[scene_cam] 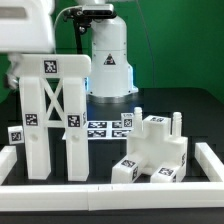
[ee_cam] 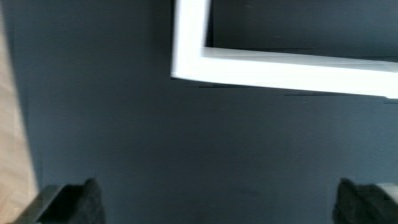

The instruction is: Assemble chair

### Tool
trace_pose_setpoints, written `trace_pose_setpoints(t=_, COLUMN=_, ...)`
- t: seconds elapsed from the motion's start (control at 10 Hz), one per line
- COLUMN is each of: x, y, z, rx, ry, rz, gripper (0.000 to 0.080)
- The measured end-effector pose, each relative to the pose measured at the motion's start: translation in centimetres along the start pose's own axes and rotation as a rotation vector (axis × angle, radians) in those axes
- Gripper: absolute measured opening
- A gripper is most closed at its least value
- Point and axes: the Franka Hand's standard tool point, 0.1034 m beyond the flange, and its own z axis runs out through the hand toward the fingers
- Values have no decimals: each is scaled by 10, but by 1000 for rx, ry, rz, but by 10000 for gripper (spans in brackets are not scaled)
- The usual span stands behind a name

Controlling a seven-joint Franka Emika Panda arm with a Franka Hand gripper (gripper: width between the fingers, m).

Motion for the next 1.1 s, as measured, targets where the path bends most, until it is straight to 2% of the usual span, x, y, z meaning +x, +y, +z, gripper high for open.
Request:
trace_pose_setpoints(t=0.1, x=-3, y=-16, z=8, rx=0, ry=-3, rz=8, gripper=649)
trace_pose_setpoints(t=0.2, x=-4, y=-22, z=12, rx=4, ry=-16, rz=5, gripper=649)
trace_pose_setpoints(t=0.5, x=-4, y=-20, z=12, rx=3, ry=-15, rz=6, gripper=649)
trace_pose_setpoints(t=0.7, x=-11, y=-22, z=13, rx=41, ry=-93, rz=45, gripper=649)
trace_pose_setpoints(t=1.1, x=-13, y=-43, z=22, rx=67, ry=-172, rz=109, gripper=649)
